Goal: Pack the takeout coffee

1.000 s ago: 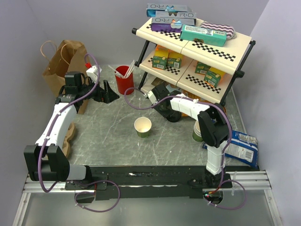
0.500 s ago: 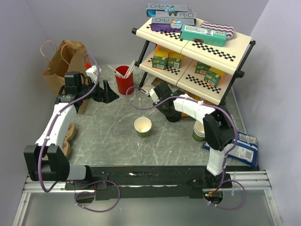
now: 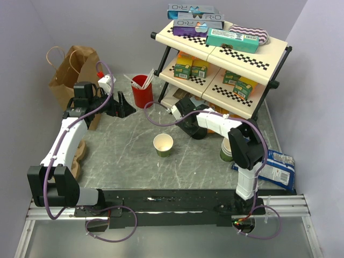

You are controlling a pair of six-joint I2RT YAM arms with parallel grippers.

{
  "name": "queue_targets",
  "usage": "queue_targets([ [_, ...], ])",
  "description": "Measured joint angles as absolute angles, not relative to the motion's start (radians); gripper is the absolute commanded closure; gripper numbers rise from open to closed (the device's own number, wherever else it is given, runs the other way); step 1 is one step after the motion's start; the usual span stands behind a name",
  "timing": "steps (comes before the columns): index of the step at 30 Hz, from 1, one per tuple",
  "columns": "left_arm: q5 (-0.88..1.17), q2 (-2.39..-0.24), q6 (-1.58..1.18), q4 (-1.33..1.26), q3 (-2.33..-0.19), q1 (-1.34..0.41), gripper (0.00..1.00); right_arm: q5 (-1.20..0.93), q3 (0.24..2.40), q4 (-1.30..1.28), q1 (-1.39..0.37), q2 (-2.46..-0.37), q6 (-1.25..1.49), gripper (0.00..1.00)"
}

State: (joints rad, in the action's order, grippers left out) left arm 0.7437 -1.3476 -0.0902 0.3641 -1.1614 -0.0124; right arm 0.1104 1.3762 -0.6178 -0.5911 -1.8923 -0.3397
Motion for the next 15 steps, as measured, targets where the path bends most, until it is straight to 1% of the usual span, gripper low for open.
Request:
queue_targets([
  [6, 0.743, -1.348, -0.09, 0.364, -1.155, -0.01, 0.03, 0.091, 1.376, -0.635, -0.588, -1.917, -0.337, 0.67],
  [9, 0.743, -1.348, -0.09, 0.364, -1.152, -0.01, 0.03, 0.086, 1.376, -0.637, -0.588, -1.917, -0.336, 0.7],
  [15, 0.743, -1.348, -0.09, 0.364, -1.152, -0.01, 0.03, 0.083, 1.386, -0.645, -0.588, -1.917, -0.333, 0.8],
])
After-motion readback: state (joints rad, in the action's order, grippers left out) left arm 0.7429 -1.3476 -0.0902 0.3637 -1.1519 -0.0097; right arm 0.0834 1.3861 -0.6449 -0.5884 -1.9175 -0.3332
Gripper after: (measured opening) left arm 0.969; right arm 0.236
